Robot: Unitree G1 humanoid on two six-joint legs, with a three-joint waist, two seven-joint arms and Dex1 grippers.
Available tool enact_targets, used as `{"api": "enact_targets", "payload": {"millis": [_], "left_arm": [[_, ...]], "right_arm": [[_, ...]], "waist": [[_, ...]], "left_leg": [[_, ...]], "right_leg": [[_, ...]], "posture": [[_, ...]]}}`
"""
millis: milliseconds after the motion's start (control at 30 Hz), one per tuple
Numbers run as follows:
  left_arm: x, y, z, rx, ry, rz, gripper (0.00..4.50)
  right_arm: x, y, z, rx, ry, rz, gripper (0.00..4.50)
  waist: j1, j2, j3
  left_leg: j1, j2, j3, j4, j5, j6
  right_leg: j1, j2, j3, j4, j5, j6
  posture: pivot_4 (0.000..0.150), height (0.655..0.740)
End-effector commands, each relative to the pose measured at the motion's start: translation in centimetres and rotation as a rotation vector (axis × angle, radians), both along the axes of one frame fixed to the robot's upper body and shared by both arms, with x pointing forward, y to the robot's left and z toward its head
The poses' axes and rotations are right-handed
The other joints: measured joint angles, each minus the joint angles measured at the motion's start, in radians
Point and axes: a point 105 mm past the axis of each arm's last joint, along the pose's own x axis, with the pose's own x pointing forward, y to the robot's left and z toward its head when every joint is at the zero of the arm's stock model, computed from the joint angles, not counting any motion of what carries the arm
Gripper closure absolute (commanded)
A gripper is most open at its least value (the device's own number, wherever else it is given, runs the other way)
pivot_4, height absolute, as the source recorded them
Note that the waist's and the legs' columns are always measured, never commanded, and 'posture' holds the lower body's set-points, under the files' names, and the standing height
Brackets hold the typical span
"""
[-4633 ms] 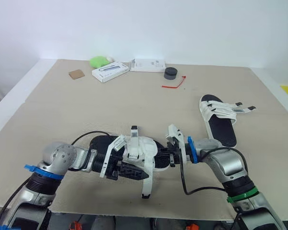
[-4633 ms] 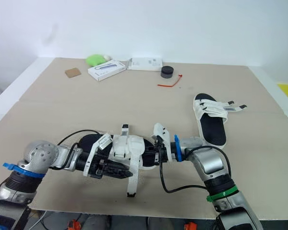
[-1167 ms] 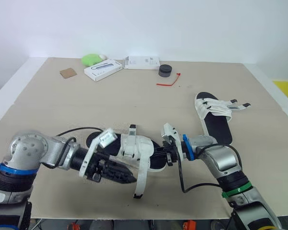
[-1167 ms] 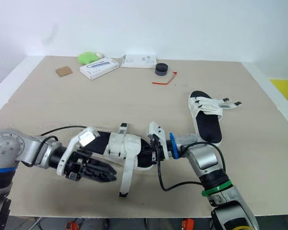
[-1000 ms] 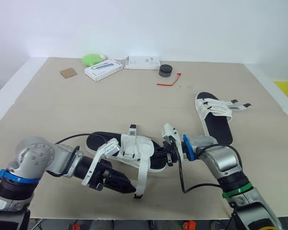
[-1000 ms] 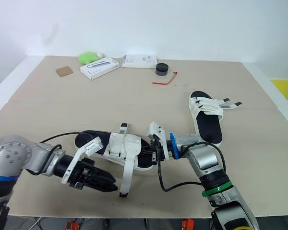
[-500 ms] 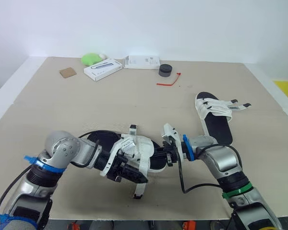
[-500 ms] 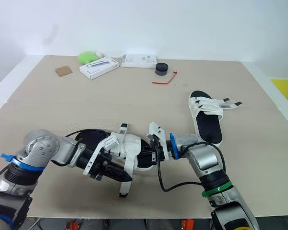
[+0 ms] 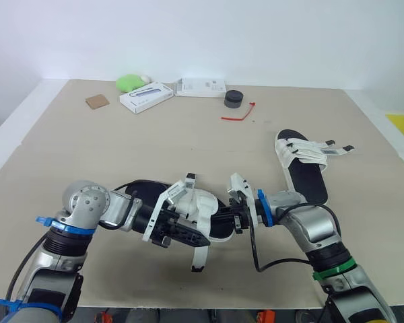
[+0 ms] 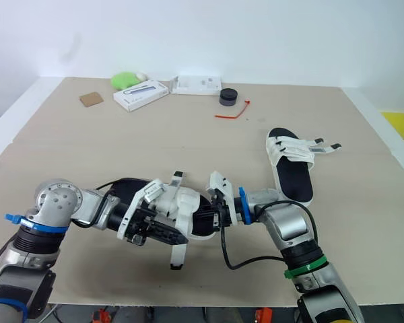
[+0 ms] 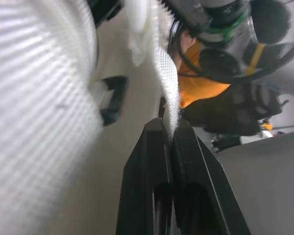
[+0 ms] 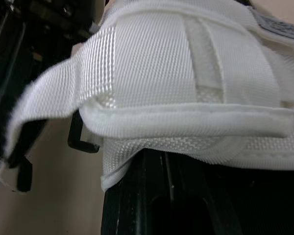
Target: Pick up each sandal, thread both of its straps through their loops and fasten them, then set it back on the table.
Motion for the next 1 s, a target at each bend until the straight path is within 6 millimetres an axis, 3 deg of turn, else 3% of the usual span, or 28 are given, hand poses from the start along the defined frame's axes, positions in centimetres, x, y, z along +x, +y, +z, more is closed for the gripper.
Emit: {"api": "enact_targets", "payload": {"millis": [33,133,267,567,700,1000], "left_arm": [[-0.6,1.4,5.9,-0.191,-0.036,-0.098,4.4],[-0.1,2.2,7.8,-0.228,-0.019,-0.107,4.4],[1.9,1.8,8.4,-0.214,-0.008,-0.06,4.4],[7.0,-0.7,6.5,-0.124,-0.023,0.058,4.4],[9.4,-1.9,4.6,-0.089,-0.055,0.129,4.4],[8.2,-2.8,4.8,-0.14,0.04,0.072,4.4]], "right_arm": [[-0.3,-0.3,-2.3,-0.064,0.077,-0.02,4.5],[-0.1,-0.3,-2.3,-0.065,0.075,-0.018,4.5],[0.1,-0.2,-2.2,-0.062,0.07,-0.016,4.5],[0.1,0.0,-2.1,-0.052,0.068,-0.025,4.5],[-0.2,-0.1,-2.3,-0.052,0.072,-0.035,4.5],[-0.3,-0.3,-2.3,-0.049,0.073,-0.055,4.5]], "waist": [[0.0,0.0,0.001],[-0.002,0.0,0.001],[0.0,0.0,0.002],[-0.001,0.001,0.002],[0.001,0.001,0.002],[0.0,0.001,0.002]], "left_leg": [[-0.001,0.0,0.0,0.0,0.0,0.0],[-0.001,0.0,0.0,0.0,0.0,0.0],[-0.001,0.0,0.0,-0.002,0.0,0.0],[-0.002,0.0,-0.001,-0.003,0.0,0.0],[-0.002,0.0,-0.002,-0.002,0.001,0.0],[-0.004,0.0,-0.002,-0.004,0.0,0.0]], "right_leg": [[-0.001,0.0,0.0,0.0,0.0,0.0],[-0.001,0.0,0.0,0.0,0.0,0.0],[-0.001,0.0,-0.001,0.0,-0.002,-0.001],[-0.001,0.001,-0.002,0.0,-0.001,-0.001],[-0.001,0.001,-0.002,0.0,0.0,0.0],[-0.003,0.001,-0.002,0.0,-0.002,-0.001]], "posture": [[0.15,0.74],[0.15,0.74],[0.15,0.74],[0.15,0.74],[0.15,0.74],[0.15,0.74]]}}
